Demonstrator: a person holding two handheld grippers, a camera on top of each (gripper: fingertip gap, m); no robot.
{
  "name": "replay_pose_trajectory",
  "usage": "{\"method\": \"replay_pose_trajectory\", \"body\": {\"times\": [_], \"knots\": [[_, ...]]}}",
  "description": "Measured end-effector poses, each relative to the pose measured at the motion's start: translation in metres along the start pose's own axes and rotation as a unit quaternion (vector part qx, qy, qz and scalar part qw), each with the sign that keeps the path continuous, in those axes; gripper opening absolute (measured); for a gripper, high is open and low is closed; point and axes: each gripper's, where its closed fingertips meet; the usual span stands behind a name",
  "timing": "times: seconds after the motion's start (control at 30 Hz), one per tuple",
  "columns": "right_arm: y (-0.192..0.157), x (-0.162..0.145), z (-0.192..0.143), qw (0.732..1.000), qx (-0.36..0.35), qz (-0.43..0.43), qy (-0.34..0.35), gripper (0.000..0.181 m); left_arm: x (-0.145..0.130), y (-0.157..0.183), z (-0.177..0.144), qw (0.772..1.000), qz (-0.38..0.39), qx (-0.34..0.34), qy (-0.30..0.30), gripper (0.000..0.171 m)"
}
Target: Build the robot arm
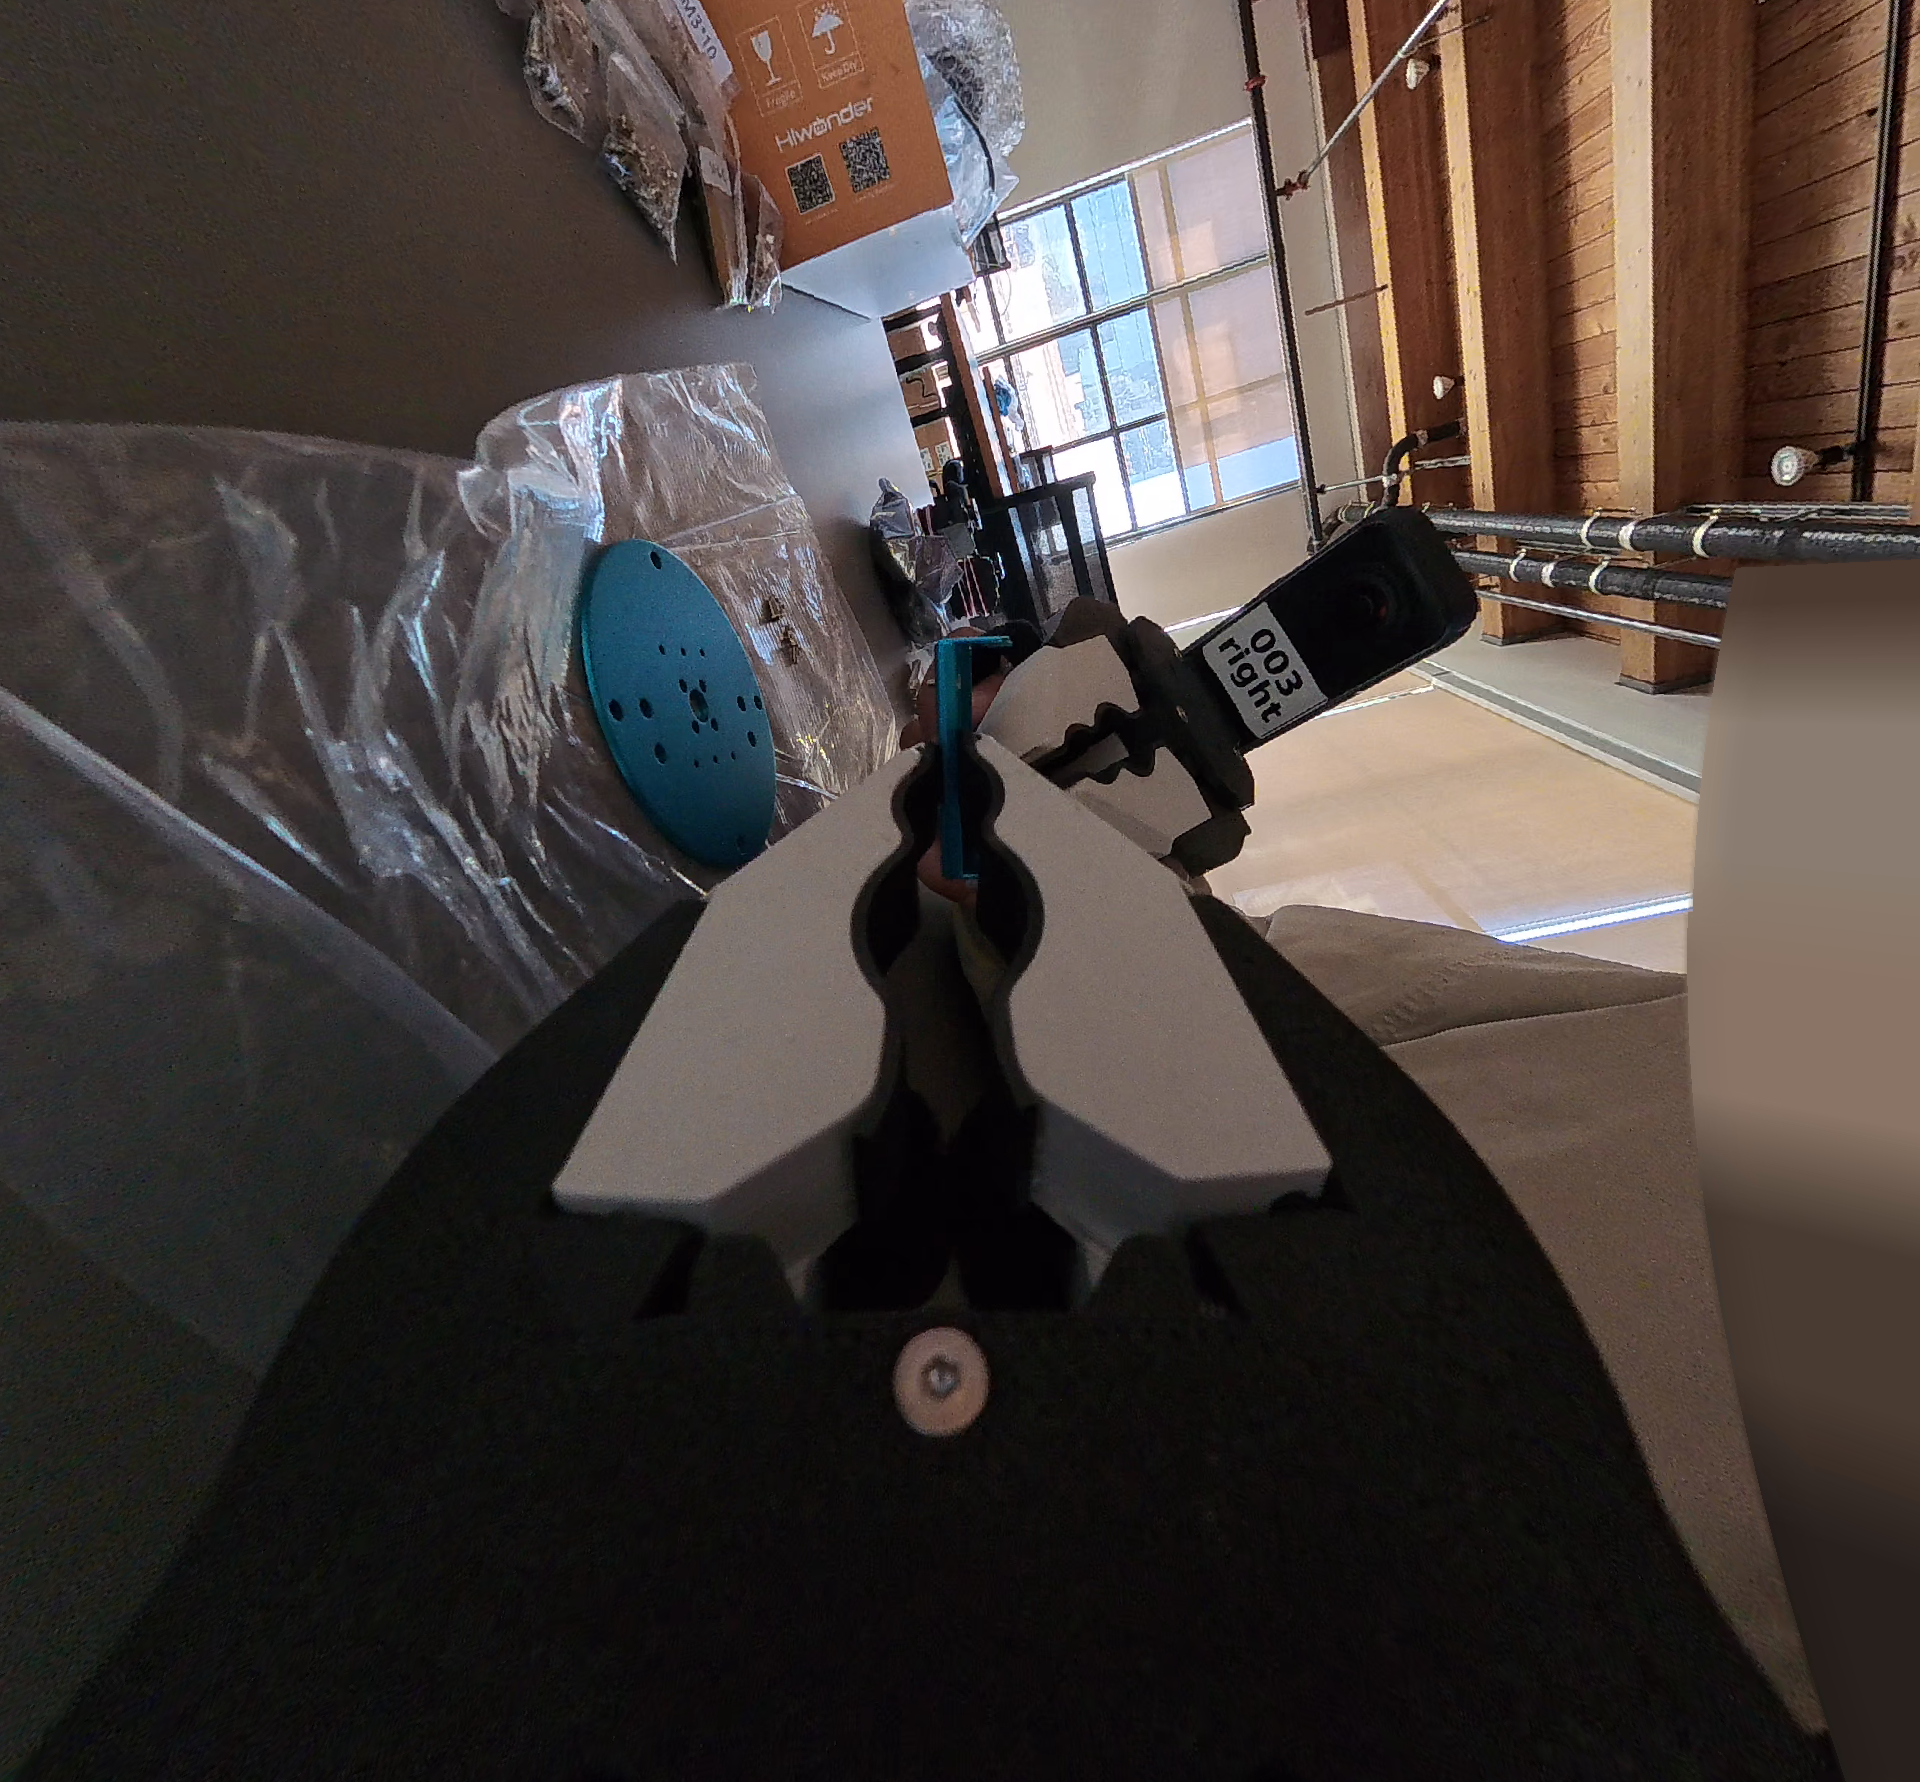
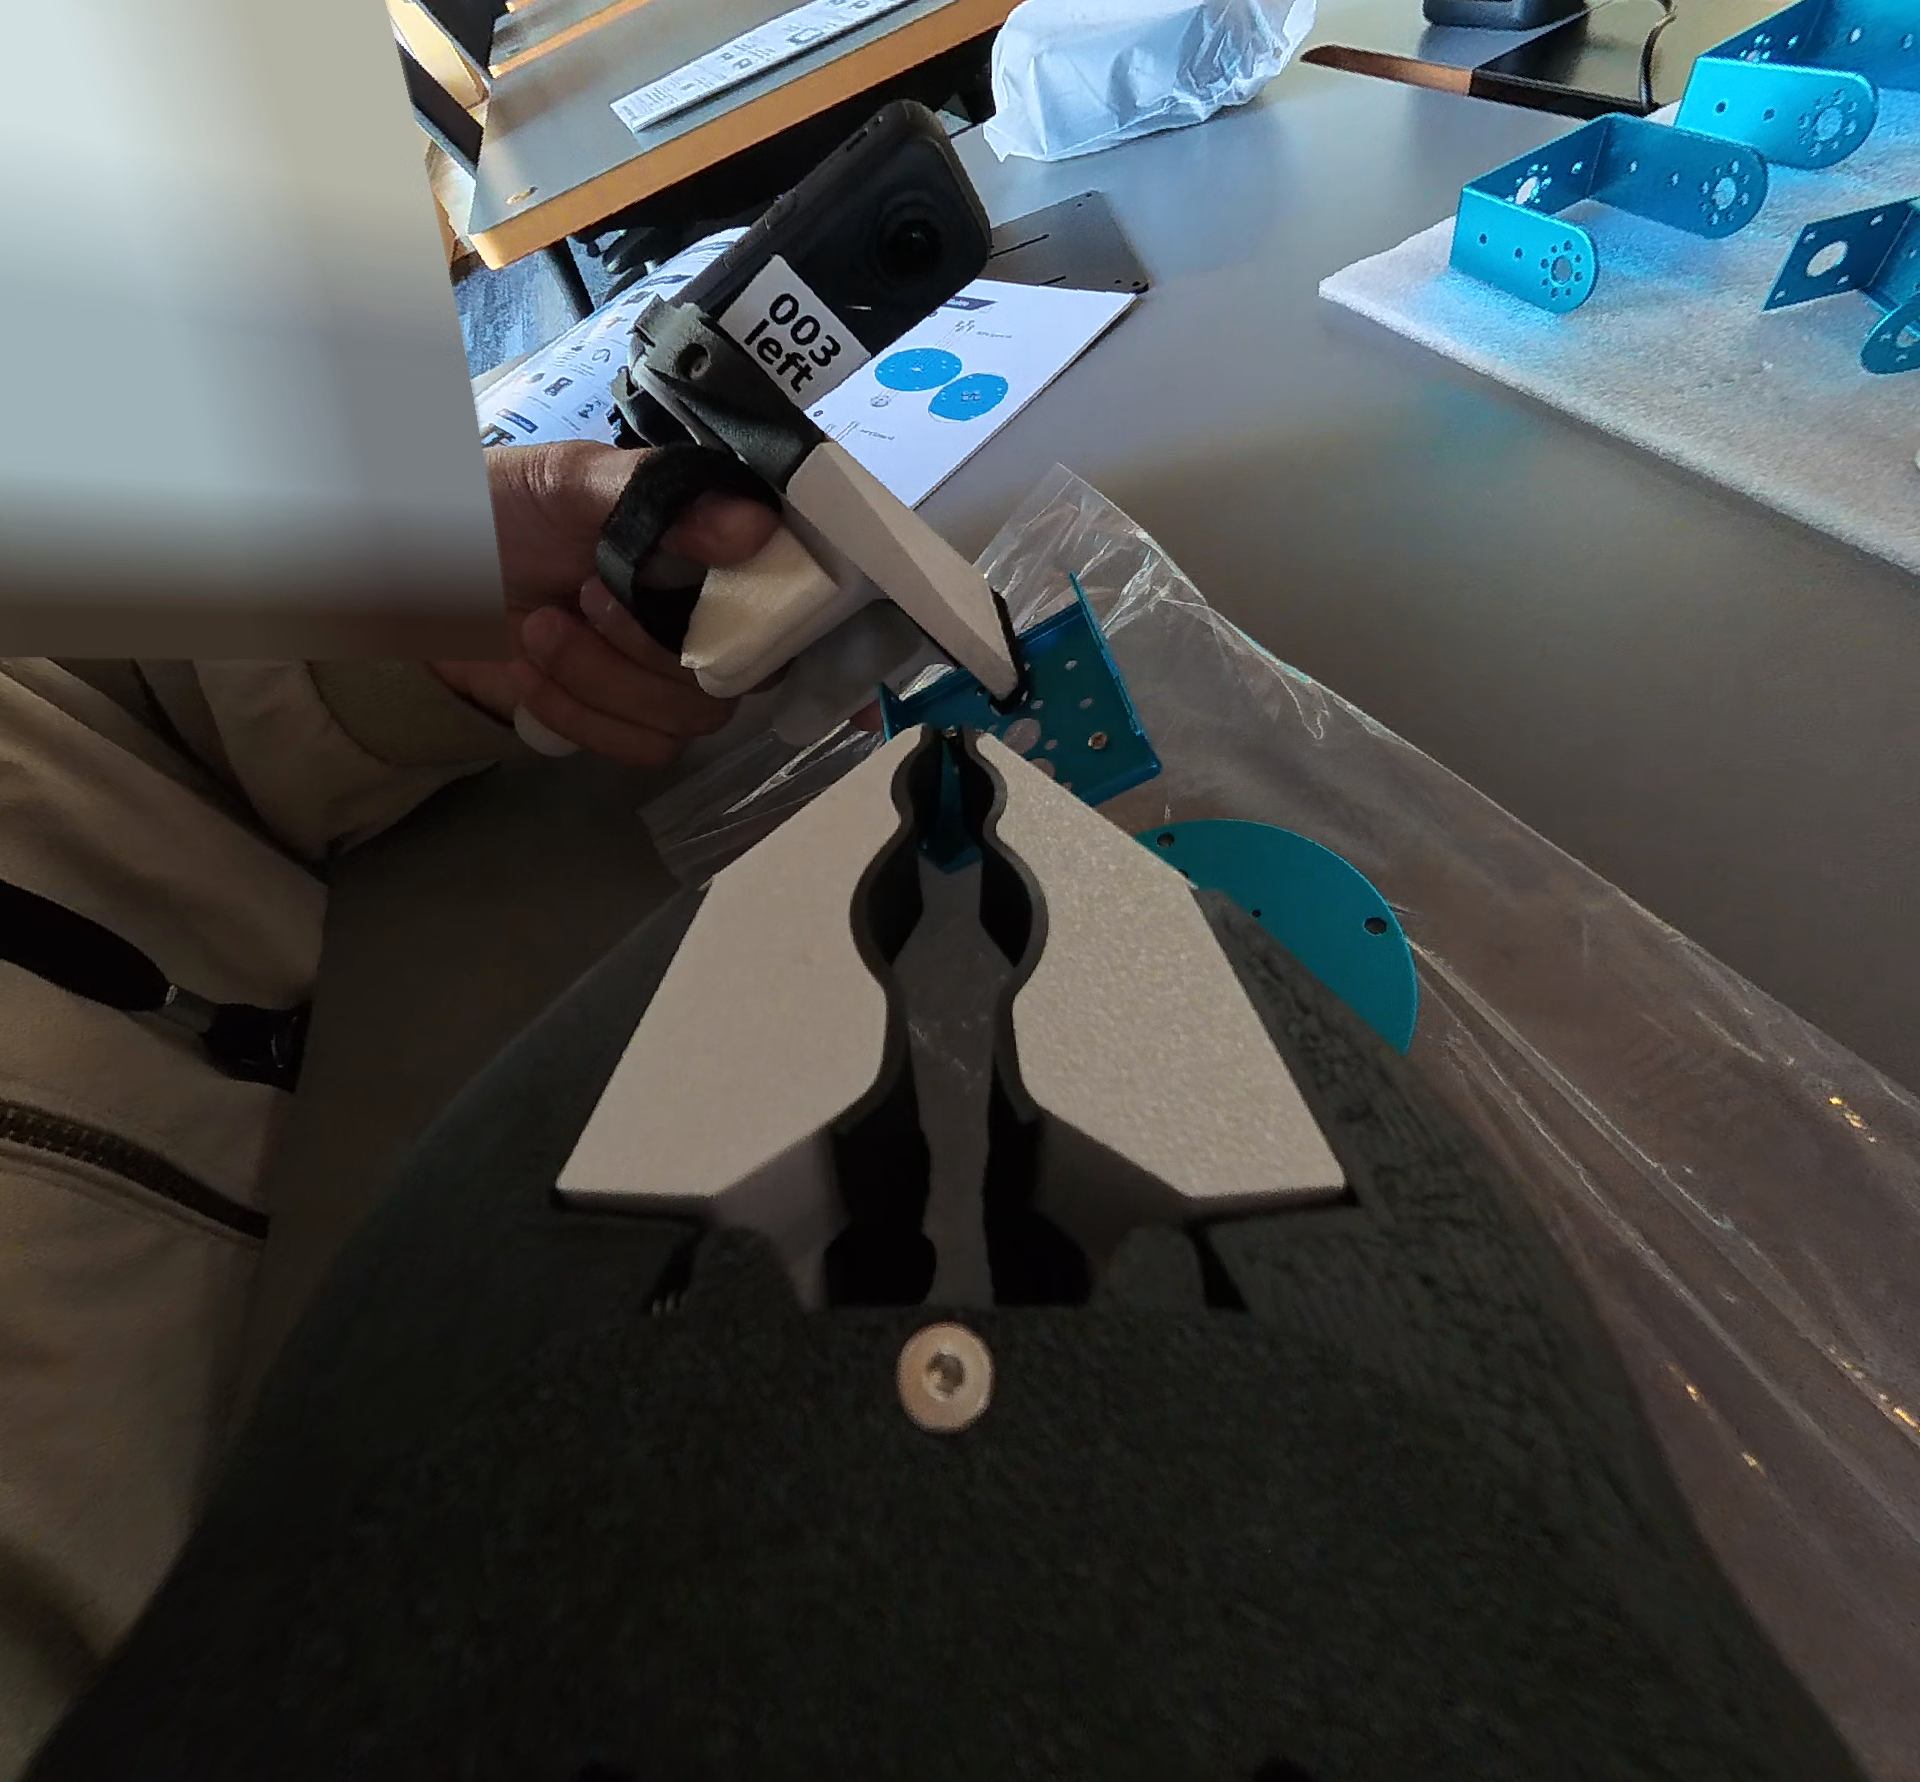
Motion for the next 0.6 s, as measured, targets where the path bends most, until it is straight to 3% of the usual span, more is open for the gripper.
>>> {"method": "replay_pose_trajectory", "body": {"times": [0.6], "knots": [[-0.0005, -0.0003, 0.0005, 1.0, 0.005, 0.007, -0.002, 0.002, -0.0001, -0.0007, -0.0002, 1.0, 0.001, 0.001, 0.0, 0.002]]}}
Point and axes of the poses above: each gripper's, where its closed fingertips meet, z out along the fingers, x out of its top, y = z × x across the jaws, and after that the axes turned 6 degrees about y, right-handed
